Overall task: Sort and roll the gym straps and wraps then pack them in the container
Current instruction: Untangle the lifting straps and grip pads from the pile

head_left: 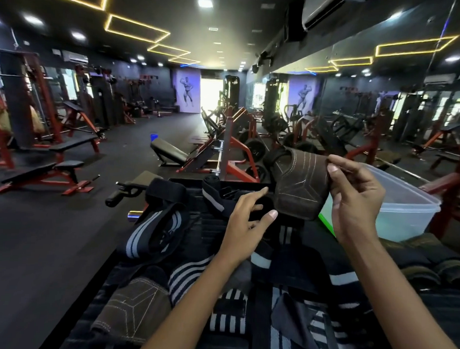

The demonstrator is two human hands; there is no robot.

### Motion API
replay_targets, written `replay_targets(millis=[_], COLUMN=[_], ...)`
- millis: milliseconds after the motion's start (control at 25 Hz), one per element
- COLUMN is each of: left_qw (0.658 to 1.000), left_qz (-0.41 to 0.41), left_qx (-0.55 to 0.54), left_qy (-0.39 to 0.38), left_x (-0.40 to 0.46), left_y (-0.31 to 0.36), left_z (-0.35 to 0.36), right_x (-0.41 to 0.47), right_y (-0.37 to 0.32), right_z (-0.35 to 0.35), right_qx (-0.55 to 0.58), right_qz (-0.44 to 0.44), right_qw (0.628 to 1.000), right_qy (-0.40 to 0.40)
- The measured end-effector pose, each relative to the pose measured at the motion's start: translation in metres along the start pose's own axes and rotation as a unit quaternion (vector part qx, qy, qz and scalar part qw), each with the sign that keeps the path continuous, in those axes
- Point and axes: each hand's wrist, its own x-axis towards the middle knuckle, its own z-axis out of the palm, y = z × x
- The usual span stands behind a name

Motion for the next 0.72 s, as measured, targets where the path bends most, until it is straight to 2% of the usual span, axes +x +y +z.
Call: replay_targets(millis=[160, 240, 400, 480, 600, 640, 720], left_qw=[0.996, 0.991, 0.976, 0.978, 0.987, 0.988, 0.987], left_qz=[0.019, 0.067, 0.172, 0.147, 0.044, 0.009, -0.047], left_qx=[-0.033, 0.000, 0.077, 0.089, 0.097, 0.096, 0.079], left_qy=[0.085, 0.119, 0.111, 0.117, 0.118, 0.123, 0.130], left_x=[0.004, 0.006, 0.010, 0.010, 0.007, 0.007, 0.009], left_y=[0.002, 0.005, 0.010, 0.006, -0.003, -0.004, -0.004], left_z=[-0.004, -0.008, -0.012, -0.013, -0.015, -0.017, -0.019], right_x=[-0.005, -0.004, -0.012, -0.017, -0.020, -0.021, -0.020], right_y=[-0.008, -0.013, -0.010, 0.000, 0.013, 0.016, 0.024], right_z=[0.002, 0.001, 0.004, 0.006, 0.001, -0.002, -0.008], right_qx=[0.062, 0.075, 0.029, 0.003, -0.041, -0.086, -0.261], right_qz=[0.050, 0.087, 0.146, 0.162, 0.181, 0.170, 0.086], right_qw=[0.997, 0.993, 0.984, 0.979, 0.965, 0.959, 0.927], right_qy=[-0.025, -0.043, -0.093, -0.121, -0.183, -0.209, -0.256])
